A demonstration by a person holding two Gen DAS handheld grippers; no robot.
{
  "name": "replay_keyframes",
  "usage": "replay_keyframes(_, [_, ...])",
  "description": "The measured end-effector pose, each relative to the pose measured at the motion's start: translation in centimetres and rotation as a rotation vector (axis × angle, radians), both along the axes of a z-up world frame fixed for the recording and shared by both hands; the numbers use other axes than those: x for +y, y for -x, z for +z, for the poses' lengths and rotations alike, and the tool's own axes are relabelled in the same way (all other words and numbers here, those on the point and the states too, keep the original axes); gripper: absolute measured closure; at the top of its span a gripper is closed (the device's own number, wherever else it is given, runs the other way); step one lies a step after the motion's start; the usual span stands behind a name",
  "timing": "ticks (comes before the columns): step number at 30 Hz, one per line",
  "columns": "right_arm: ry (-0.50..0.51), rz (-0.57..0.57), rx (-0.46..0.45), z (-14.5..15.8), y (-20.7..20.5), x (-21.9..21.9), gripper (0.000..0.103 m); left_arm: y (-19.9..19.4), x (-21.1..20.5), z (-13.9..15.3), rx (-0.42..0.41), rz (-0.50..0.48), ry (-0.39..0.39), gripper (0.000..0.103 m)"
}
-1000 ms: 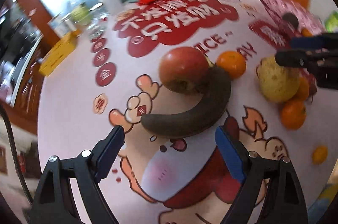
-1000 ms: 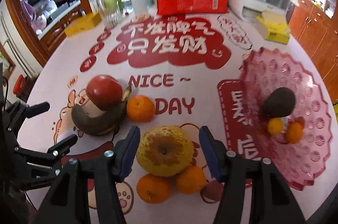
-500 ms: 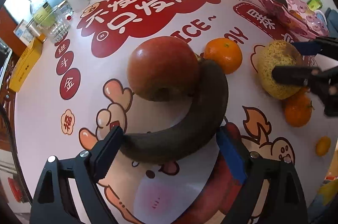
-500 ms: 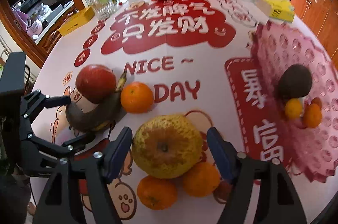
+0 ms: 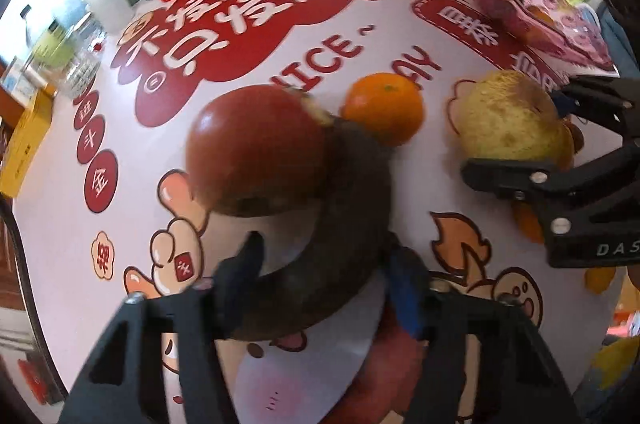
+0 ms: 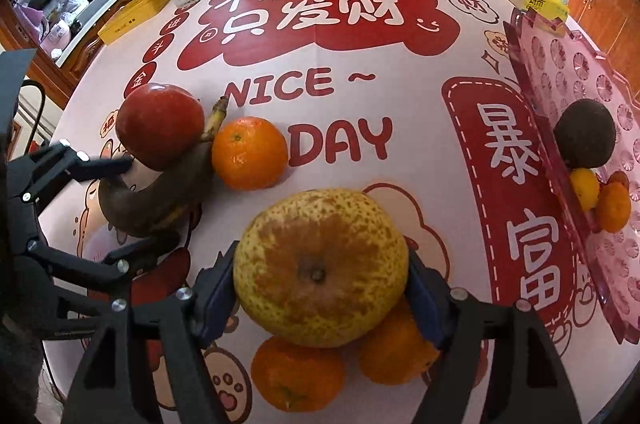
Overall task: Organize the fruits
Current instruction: 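Grasp the dark banana with the left tool while the right tool reaches the pear, then carry banana and yellow pear into the pink bowl and open both tools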
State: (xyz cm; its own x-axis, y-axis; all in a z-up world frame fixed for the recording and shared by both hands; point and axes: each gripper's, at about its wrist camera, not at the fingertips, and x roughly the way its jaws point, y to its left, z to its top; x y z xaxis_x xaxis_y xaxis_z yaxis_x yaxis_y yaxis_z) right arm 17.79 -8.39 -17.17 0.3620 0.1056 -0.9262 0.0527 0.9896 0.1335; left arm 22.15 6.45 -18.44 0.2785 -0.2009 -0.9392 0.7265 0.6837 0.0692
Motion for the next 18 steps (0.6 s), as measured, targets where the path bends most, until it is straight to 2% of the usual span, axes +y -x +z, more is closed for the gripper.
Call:
replay_keyframes(2, [0.007,-0.001,-0.002,0.2,0.1,0.0,0.030,0.8,-0.7,0.1,-0.039,-0.021,-0.032,0.063])
replay_keyframes(4, [0.006,0.003,-0.028,0.9,0.4,-0.1,0.030,1.2,-1.0,0.3,-0.059,-0.016,-0.048,0.067])
replay_keyframes(9, [-0.002,0.001,-0.115,4.0,1.6,-0.6,0.030,1.4,0.0,1.9,-0.005,0.073,0.048,0.072])
replay_keyframes(13, [-0.020,-0.043,-0.171,6.9,3.4,-2.8,0.030,2.2,0.6,2.7,0.010,0.122,0.087,0.072])
replay_keyframes(18, [-0.026,-0.121,-0.202,9.1,5.7,-6.9,0.030,3.7,0.9,3.9,0.021,0.160,0.139,0.073])
